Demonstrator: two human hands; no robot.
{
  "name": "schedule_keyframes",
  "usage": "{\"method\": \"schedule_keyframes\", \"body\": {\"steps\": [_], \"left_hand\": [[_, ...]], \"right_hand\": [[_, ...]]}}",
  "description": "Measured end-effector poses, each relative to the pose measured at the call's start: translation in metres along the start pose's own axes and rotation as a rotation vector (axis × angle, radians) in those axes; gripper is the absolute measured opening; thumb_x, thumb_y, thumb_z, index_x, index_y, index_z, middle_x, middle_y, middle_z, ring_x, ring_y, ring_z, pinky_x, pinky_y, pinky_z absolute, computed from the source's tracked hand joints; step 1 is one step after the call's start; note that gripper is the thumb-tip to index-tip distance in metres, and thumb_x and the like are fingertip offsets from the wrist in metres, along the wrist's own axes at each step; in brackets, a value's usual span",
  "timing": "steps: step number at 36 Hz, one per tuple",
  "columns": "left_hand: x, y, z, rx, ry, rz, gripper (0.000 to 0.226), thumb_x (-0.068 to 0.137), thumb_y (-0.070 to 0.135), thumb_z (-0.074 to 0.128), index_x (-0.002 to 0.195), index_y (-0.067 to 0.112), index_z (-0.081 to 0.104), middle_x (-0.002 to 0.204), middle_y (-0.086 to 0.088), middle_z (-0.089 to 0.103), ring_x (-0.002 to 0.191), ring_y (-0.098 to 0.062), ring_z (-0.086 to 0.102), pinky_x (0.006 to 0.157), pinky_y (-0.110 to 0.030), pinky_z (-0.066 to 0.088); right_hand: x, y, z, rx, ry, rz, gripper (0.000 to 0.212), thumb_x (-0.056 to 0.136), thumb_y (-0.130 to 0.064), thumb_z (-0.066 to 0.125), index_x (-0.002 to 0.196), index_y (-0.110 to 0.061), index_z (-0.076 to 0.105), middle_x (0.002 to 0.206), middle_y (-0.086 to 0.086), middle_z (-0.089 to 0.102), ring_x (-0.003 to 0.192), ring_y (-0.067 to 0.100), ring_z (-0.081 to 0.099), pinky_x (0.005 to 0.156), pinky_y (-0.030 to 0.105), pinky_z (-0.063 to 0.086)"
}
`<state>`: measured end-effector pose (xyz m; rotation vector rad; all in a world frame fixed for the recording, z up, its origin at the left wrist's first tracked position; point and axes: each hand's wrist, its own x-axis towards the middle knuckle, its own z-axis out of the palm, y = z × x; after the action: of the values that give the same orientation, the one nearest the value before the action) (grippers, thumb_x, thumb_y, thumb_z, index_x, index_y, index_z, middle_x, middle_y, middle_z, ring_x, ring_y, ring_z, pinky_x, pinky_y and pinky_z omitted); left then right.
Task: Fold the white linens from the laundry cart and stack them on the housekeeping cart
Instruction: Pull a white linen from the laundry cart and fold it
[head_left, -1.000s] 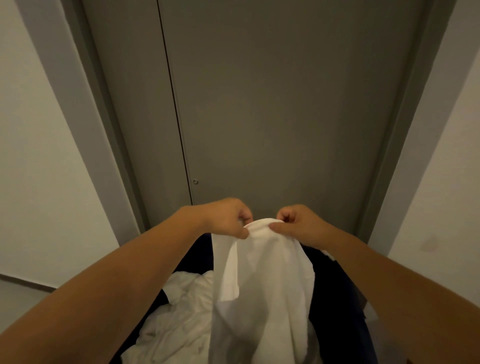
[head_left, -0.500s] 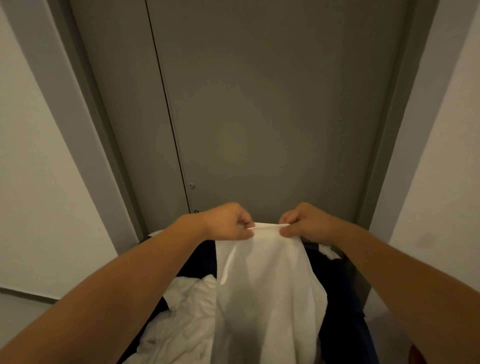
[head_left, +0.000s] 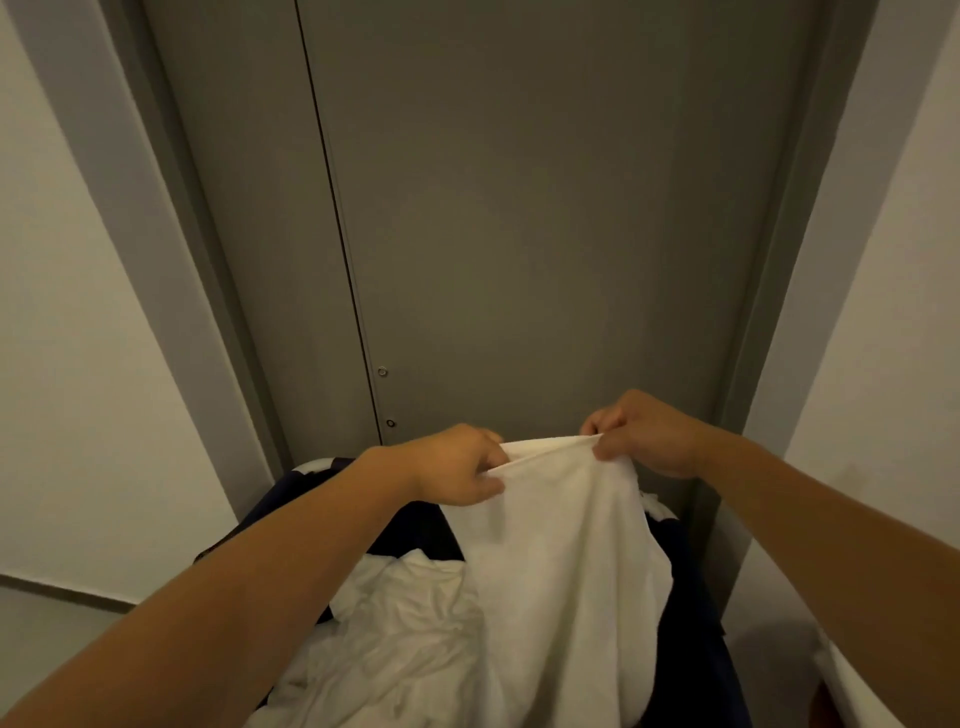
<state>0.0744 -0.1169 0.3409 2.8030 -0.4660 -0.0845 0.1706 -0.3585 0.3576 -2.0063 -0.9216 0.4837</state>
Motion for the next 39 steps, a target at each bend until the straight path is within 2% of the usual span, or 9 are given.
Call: {"method": "schedule_keyframes", "body": {"steps": [2,7,12,17,21,24,29,33,39], "left_hand": [[0.001,0.000,0.000,-0.016,0.019,-0.008,0.018,0.096,0.021,0.054,0.081,0.015,0.063,0.079,0.014,0.044,0.071,-0.005,0.046,0.068,-0.018,0.035],[0.003,0.002,-0.013,-0.019,0.051,-0.001,0.026,0.100,0.027,0.049,0.078,0.015,0.056,0.080,0.011,0.050,0.077,-0.013,0.052,0.074,-0.025,0.043],[0.008,0.015,-0.032,-0.014,0.080,0.019,0.028,0.100,0.030,0.047,0.089,0.008,0.062,0.084,0.000,0.060,0.076,-0.014,0.055,0.070,-0.023,0.042],[0.014,0.023,-0.054,-0.054,0.086,-0.017,0.019,0.097,0.028,0.056,0.094,0.015,0.069,0.089,0.005,0.066,0.084,-0.009,0.061,0.075,-0.022,0.047],[0.021,0.028,-0.073,-0.006,0.105,-0.011,0.013,0.092,0.025,0.064,0.092,0.015,0.073,0.080,0.016,0.061,0.073,0.006,0.057,0.070,-0.011,0.042],[0.020,0.025,-0.087,0.010,0.133,-0.030,0.010,0.089,0.024,0.068,0.088,0.016,0.074,0.077,0.021,0.062,0.071,0.013,0.057,0.068,-0.008,0.042],[0.009,0.016,-0.111,0.062,0.227,-0.080,0.012,0.090,0.023,0.066,0.094,0.014,0.074,0.083,0.013,0.063,0.076,0.002,0.058,0.074,-0.017,0.042],[0.000,0.007,-0.135,0.138,0.384,-0.125,0.018,0.094,0.023,0.061,0.101,0.012,0.072,0.091,0.006,0.062,0.084,-0.009,0.055,0.067,-0.013,0.036],[-0.017,-0.022,-0.172,0.207,0.656,-0.246,0.022,0.094,0.021,0.060,0.097,0.002,0.072,0.087,-0.011,0.065,0.081,-0.020,0.056,0.062,-0.020,0.028]], "right_hand": [[-0.004,0.001,-0.002,-0.038,-0.011,0.022,0.015,0.062,-0.013,0.057,0.053,-0.006,0.066,0.069,-0.010,0.066,0.064,0.007,0.057,0.064,0.020,0.044],[-0.008,0.012,-0.003,-0.091,-0.024,0.052,0.023,0.079,0.007,0.057,0.073,-0.004,0.076,0.080,0.002,0.072,0.074,0.013,0.065,0.073,0.029,0.053],[-0.012,0.027,0.000,-0.168,-0.041,0.118,0.028,0.069,-0.019,0.065,0.084,0.004,0.071,0.094,0.026,0.066,0.087,0.040,0.064,0.084,0.051,0.051],[-0.014,0.034,0.010,-0.113,-0.065,0.115,0.012,0.075,-0.017,0.076,0.083,-0.008,0.077,0.090,0.011,0.074,0.081,0.015,0.068,0.083,0.034,0.055],[-0.009,0.038,0.031,-0.151,-0.061,0.117,0.029,0.072,-0.024,0.081,0.066,0.001,0.067,0.068,0.001,0.057,0.064,0.009,0.053,0.066,0.026,0.046],[-0.003,0.045,0.049,-0.184,-0.070,0.116,0.035,0.074,-0.023,0.080,0.050,-0.013,0.057,0.060,-0.004,0.050,0.056,0.004,0.047,0.058,0.020,0.039],[0.009,0.070,0.074,-0.162,-0.087,0.142,0.040,0.068,-0.038,0.070,0.069,0.002,0.066,0.070,0.007,0.059,0.066,0.016,0.058,0.063,0.032,0.045],[0.022,0.076,0.082,-0.153,-0.054,0.099,0.034,0.075,-0.025,0.065,0.086,0.006,0.067,0.089,0.020,0.068,0.082,0.025,0.067,0.071,0.035,0.053],[0.031,0.087,0.075,-0.260,0.014,0.145,0.043,0.068,-0.030,0.062,0.085,0.009,0.064,0.085,0.020,0.066,0.083,0.033,0.066,0.064,0.033,0.048]]}}
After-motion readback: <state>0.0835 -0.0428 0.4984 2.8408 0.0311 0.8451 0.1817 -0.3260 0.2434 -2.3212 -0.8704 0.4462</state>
